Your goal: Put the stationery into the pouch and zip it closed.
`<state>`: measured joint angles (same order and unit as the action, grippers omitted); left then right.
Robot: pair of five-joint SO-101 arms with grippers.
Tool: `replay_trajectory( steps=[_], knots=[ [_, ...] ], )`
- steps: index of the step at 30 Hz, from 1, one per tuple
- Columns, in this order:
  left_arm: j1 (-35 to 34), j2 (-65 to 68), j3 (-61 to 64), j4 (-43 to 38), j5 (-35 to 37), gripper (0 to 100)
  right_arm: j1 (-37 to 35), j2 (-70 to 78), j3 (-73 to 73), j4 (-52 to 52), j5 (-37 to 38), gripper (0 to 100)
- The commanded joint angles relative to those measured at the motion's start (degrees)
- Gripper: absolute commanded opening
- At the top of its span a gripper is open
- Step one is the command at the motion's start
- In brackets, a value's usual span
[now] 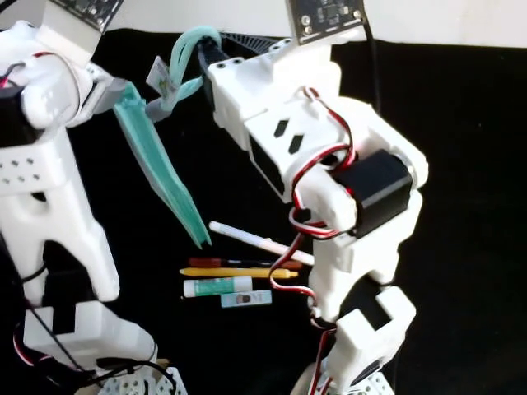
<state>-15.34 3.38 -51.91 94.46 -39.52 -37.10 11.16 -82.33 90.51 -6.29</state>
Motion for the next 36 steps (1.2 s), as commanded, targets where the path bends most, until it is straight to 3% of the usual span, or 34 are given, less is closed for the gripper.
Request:
replay_trajectory(
  steps=[1,14,21,29,36],
  knots=[
    [0.84,0.75,-0.22,-1.23,-0.35,30,0.48,-0.13,-1.36,0.13,0.70,0.7],
    [1.10,1.63,4.88,2.73,-0.88,30,0.48,-0.13,-1.36,0.13,0.70,0.7],
    [3.38,1.19,11.12,4.48,-5.54,29,0.57,-0.13,-1.36,0.13,0.70,0.7],
    [4.97,1.19,14.02,5.19,-8.44,7,0.75,-0.13,-1.27,0.13,0.70,0.7],
    [3.30,1.10,13.76,5.10,-8.18,1,0.75,-0.13,-1.27,0.22,0.70,0.7]
  ],
)
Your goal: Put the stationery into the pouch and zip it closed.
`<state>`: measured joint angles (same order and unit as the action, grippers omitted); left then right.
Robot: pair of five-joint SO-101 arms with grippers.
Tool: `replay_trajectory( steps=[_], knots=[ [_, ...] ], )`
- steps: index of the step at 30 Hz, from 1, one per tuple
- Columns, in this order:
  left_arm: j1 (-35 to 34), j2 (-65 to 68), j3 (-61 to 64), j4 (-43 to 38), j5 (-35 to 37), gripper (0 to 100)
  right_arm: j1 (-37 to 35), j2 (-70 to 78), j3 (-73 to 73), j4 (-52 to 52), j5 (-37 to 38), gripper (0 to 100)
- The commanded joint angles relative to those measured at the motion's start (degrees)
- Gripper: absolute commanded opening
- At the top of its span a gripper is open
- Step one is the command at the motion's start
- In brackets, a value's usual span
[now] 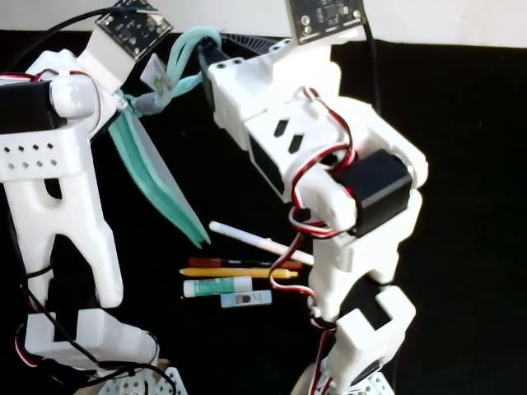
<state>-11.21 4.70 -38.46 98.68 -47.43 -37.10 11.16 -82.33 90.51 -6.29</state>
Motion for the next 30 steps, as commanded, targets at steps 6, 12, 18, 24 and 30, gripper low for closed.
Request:
replay_trajectory(
  steps=[6,12,18,24,30],
  knots=[
    [-5.58,-0.75,-2.68,0.62,7.91,1,0.84,-0.13,-1.45,0.31,0.70,0.7],
    [-8.13,-3.21,-6.55,0.88,22.86,1,1.19,-0.31,-1.80,2.24,0.70,0.7],
    [-8.22,-6.11,-6.46,0.88,32.79,1,6.64,-0.66,-1.89,3.47,0.70,0.7],
    [-10.15,-6.20,-6.37,0.70,39.47,1,10.95,-0.66,-1.89,4.53,0.62,0.7],
    [-14.46,-6.11,-3.82,0.53,43.34,1,13.32,-0.57,-1.89,7.60,0.62,0.7]
  ],
)
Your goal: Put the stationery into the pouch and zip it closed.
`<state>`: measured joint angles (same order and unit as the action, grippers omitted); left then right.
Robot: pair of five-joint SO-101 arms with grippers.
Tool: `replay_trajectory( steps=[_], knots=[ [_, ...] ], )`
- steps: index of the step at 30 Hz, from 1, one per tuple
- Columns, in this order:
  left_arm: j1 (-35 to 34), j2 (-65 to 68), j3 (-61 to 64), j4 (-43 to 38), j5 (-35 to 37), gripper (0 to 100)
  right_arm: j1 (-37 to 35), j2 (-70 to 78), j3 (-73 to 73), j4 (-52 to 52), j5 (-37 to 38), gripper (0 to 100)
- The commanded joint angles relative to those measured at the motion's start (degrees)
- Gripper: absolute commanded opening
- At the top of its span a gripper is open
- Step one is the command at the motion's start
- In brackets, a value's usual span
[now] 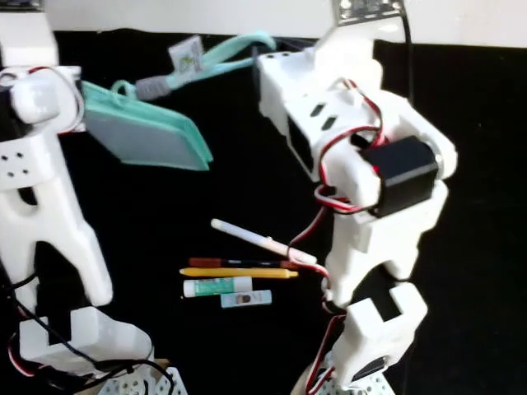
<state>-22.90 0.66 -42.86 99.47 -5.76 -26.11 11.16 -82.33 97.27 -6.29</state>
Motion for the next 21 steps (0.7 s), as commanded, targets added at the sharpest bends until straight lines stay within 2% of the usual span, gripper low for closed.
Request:
replay_trajectory(
  steps=[1,10,21],
  knots=[
    [-3.47,-2.07,1.54,-0.26,2.11,1,2.95,-0.57,-1.89,1.19,0.62,0.7],
    [-5.14,-2.07,11.21,-4.84,2.11,1,6.55,-0.31,-1.80,2.33,0.62,0.7],
    [-5.14,-2.15,12.18,-5.19,2.11,1,9.27,-0.31,-1.36,2.42,0.62,0.7]
  ],
)
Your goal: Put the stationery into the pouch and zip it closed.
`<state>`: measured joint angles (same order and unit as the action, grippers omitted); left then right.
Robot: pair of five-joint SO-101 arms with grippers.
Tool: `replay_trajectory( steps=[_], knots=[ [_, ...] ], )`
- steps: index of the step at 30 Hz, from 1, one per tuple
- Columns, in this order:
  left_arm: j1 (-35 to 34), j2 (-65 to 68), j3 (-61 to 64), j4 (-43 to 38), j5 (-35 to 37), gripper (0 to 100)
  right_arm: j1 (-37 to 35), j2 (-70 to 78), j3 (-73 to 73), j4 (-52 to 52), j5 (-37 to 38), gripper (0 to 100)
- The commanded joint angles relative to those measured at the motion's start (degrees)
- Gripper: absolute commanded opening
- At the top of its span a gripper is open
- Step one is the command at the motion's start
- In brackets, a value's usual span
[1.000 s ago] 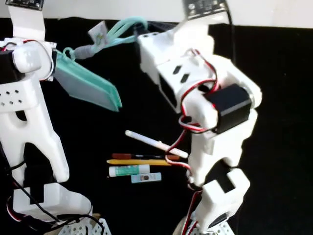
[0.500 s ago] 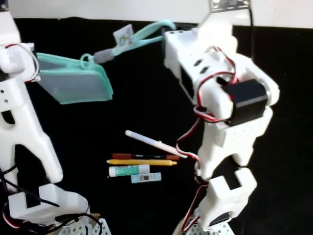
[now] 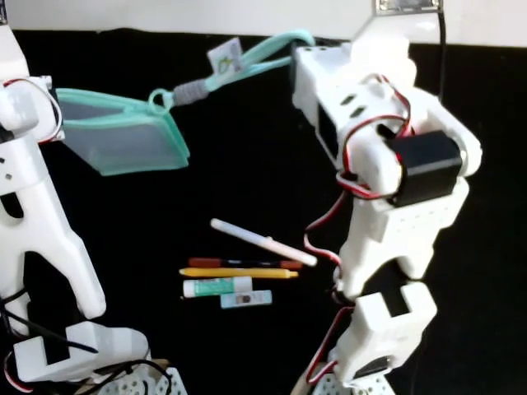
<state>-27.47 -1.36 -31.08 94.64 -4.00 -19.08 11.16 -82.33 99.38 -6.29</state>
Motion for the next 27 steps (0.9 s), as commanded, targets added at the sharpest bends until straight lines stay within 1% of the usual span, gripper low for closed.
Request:
replay_trajectory(
  steps=[1,9,11,15,18,22,25,27],
  knots=[
    [-0.57,-0.13,0.40,-0.35,0.35,1,2.95,-0.31,-1.36,0.31,0.53,0.7],
    [-0.31,-0.13,0.40,0.00,0.35,1,3.21,-0.31,-1.45,0.40,0.53,1.2],
    [-0.31,-0.13,0.40,0.09,0.44,1,3.12,-0.31,-1.63,0.40,0.35,5.3],
    [-0.31,-0.22,0.40,0.09,1.49,1,3.12,-0.31,-1.27,0.75,0.35,20.4],
    [-0.31,-0.48,0.31,0.09,2.37,1,3.12,-0.31,-1.27,1.36,0.79,21.7],
    [0.31,-0.57,0.40,0.09,2.46,1,2.59,-0.31,-1.10,1.54,6.95,21.7],
    [0.92,-0.57,0.40,0.09,2.46,1,-0.66,-0.75,4.00,1.54,12.31,21.7],
    [1.71,-0.48,0.40,0.09,2.46,1,-4.18,-0.75,9.27,1.54,16.26,21.7]
  ],
)
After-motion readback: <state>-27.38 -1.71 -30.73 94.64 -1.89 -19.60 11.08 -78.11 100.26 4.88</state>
